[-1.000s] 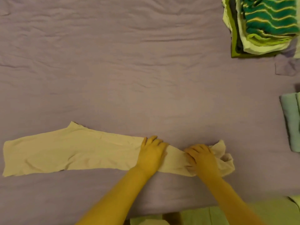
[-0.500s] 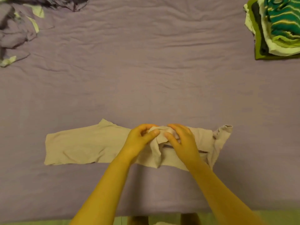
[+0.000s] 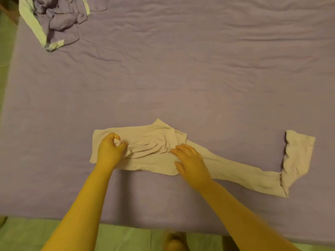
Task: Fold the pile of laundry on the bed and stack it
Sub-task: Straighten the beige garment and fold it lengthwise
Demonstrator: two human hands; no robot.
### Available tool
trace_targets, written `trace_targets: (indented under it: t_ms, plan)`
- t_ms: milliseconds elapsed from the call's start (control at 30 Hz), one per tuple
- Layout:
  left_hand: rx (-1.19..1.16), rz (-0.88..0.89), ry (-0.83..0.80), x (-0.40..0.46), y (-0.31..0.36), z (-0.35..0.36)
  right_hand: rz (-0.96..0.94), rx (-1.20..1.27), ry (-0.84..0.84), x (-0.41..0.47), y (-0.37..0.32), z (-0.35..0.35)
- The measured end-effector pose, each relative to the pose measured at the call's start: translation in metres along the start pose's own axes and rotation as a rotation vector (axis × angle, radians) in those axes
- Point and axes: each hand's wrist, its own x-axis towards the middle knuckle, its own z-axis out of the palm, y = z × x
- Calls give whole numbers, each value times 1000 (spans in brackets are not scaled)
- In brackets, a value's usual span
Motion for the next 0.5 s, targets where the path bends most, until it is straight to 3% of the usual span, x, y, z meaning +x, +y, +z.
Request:
trace_targets:
  t_ms: [133,233,333,500]
  plan:
    - [303,304,81,0,10,25,317,-154,194,-15,45,-15]
    - [380,719,-61,-13,48,67,523,-271,146,-23,67,-21]
    - [445,869,-383,-23,88,116,459,-354,5,-24,81,-25]
    - [967,896,-573,-17,121,160,350,-74,71,-29,99,-50]
